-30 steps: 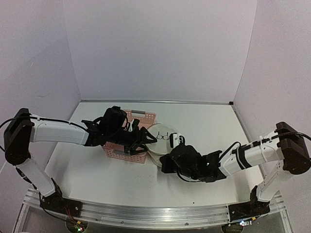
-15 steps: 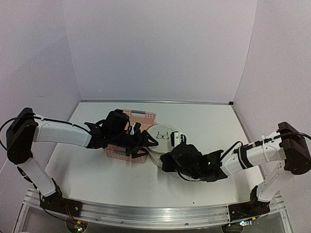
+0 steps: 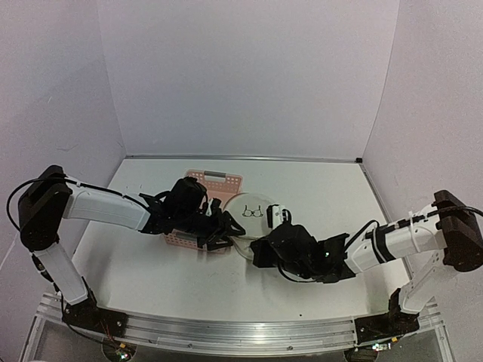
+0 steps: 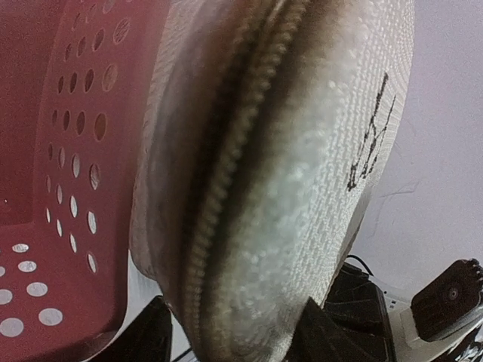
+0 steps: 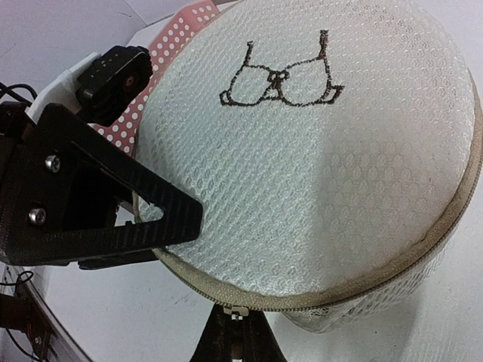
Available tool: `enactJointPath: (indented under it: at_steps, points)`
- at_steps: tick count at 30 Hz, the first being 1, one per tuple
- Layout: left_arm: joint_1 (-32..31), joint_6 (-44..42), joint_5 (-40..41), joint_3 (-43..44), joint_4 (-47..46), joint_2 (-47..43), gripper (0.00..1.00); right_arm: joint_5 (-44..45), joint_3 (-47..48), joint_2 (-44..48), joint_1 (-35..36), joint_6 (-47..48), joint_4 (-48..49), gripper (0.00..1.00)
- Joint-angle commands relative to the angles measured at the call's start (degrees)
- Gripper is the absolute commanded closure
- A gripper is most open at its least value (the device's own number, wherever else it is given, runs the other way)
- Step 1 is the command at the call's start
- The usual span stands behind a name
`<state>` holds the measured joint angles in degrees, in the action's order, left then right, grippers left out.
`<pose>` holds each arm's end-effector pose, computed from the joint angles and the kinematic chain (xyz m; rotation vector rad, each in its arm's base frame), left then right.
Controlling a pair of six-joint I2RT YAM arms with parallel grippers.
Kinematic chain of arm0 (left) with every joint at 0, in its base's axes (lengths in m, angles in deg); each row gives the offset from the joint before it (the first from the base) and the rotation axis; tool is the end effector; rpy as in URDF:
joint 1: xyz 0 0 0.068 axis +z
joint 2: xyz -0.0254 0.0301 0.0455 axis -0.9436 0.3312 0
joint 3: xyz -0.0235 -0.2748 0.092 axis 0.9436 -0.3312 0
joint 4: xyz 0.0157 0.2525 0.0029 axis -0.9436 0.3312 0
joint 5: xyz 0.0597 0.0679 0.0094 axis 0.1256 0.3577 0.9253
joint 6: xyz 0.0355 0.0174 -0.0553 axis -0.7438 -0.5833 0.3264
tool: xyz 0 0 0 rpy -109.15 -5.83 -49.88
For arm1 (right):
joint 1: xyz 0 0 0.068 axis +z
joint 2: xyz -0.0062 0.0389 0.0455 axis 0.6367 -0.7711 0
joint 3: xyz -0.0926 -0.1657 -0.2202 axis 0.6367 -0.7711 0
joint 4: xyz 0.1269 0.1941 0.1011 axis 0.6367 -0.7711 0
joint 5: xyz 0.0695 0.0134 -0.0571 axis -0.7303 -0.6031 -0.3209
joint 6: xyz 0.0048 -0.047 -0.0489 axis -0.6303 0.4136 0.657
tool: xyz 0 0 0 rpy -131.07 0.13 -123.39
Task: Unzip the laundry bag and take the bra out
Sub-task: Hold the laundry bag at the center of the board, then unzip the zipper of the laundry bag.
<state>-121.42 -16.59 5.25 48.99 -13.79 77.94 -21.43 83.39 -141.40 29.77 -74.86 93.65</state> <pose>0.2139 -0.2986 0.2036 -0.1024 2.6758 -1.4354 0.1358 0.2955 0.1896 -0.1295 2.2193 0.7338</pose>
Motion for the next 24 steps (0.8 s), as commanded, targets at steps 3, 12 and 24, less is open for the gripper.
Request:
enactJointPath:
  at_steps: [3,12,24]
  points:
    - [-0.31,-0.57,0.69,5.71,-2.86,0.99,0.62,0.25,-1.28,2.89,0.20,-0.60,2.61,1.00]
    - [-0.39,-1.55,-0.27,8.59,-2.94,1.62,1.00,-0.05,-4.29,5.37,0.16,-0.37,3.02,1.00]
    - [-0.39,-8.64,-5.60,12.16,-1.54,3.11,1.00,7.77,-15.36,19.61,-2.68,6.00,-3.76,1.00]
